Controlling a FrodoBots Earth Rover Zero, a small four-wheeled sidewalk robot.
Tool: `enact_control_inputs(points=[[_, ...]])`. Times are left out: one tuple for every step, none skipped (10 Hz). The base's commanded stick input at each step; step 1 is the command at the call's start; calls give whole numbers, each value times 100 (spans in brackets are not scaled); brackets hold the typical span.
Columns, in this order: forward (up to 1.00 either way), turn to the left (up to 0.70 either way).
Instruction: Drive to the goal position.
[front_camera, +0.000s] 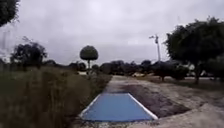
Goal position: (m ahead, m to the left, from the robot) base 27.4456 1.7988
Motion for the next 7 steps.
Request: enact_control_inputs(points=[[50, -50], [50, -37], [50, 0], [50, 0], [50, 0], [50, 0], [50, 0]])
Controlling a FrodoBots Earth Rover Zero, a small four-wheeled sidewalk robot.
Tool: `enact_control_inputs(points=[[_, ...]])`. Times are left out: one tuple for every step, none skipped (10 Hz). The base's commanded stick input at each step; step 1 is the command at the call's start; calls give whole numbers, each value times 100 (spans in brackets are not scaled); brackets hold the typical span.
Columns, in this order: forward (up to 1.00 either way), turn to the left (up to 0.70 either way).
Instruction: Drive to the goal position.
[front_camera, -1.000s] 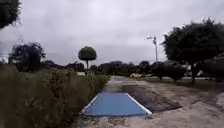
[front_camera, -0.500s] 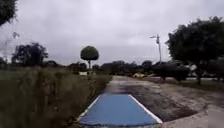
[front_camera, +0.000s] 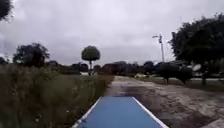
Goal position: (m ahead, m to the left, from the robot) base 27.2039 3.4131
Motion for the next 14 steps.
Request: enact_control_inputs(points=[[50, 0], [50, 0], [50, 0], [50, 0], [50, 0], [50, 0], [50, 0], [50, 0], [50, 0], [50, 0], [50, 0], [50, 0], [50, 0], [50, 0]])
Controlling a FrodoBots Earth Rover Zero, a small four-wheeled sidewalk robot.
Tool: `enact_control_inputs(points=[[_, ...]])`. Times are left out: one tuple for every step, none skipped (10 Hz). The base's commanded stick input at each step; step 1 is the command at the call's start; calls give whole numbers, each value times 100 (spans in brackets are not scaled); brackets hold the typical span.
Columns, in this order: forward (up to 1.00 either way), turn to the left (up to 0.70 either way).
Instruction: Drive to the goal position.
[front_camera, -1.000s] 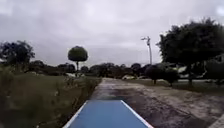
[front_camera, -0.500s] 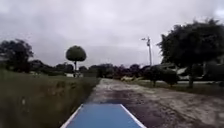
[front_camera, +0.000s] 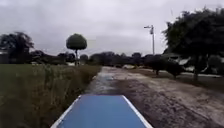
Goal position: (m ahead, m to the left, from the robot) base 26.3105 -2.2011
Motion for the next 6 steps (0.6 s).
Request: enact_control_inputs(points=[[50, 0], [50, 0], [50, 0], [50, 0], [50, 0], [50, 0]])
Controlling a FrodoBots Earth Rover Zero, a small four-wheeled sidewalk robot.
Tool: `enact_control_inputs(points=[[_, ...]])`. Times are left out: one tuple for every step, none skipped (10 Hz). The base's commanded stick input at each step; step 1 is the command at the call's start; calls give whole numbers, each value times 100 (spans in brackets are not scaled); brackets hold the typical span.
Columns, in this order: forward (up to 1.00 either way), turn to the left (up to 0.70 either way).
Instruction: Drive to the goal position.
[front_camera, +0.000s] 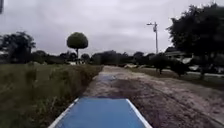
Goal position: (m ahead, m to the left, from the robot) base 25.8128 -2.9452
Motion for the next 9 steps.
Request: enact_control_inputs(points=[[50, 0], [50, 0], [50, 0], [50, 0], [50, 0], [50, 0], [50, 0], [50, 0], [50, 0]])
